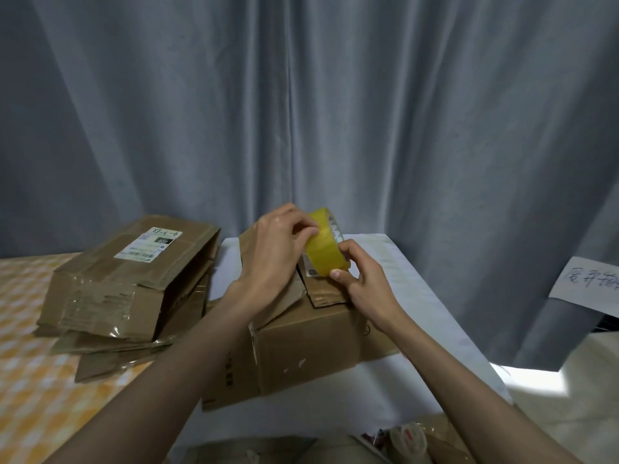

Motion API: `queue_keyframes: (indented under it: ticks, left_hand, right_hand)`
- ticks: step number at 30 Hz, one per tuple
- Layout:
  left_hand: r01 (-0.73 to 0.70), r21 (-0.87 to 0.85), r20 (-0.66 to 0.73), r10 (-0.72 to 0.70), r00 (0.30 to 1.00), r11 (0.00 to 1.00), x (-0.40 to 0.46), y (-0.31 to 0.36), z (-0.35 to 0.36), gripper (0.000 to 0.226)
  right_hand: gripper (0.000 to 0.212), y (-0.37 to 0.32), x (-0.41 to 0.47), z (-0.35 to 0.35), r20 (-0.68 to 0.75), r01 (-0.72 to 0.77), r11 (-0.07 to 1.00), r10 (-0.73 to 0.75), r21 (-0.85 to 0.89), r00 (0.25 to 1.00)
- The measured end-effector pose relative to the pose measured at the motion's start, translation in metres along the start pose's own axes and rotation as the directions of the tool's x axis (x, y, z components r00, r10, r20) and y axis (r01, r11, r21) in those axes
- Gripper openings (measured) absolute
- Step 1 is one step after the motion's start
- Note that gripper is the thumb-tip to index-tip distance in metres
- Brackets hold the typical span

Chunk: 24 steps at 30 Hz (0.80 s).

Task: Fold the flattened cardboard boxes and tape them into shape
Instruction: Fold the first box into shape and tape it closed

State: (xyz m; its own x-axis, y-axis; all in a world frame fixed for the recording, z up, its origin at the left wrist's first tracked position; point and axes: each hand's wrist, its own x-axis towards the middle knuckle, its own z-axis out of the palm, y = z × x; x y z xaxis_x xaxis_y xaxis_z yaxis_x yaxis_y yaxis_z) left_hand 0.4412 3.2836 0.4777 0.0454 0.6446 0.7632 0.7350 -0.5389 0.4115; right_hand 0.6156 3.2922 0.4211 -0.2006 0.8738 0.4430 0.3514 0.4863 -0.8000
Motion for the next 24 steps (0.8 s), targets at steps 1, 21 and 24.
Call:
queue_keyframes:
  ticks: [1,21,24]
  left_hand:
    - [0.008,0.013,0.009,-0.008,1.000,1.000,0.002,0.001,0.001,0.003]
    - [0.381,-0.219,0.432,-0.261,0.863,0.898,0.115,-0.019,-0.080,0.019]
    - [0.493,-0.133,0.541,-0.354,0.763,0.860,0.111,-0.038,-0.072,0.026]
  right_hand:
    - [0.025,0.000,0.001,0.000,-0.002,0.000,1.000,0.000,-0.004,1.000]
    - [0.057,-0.089,0.062,-0.015,-0.043,-0.119,0.992,0.117,-0.042,0.992]
    - [0.071,-0.094,0.068,-0.004,0.045,-0.158,0.986,0.160,-0.055,0.986]
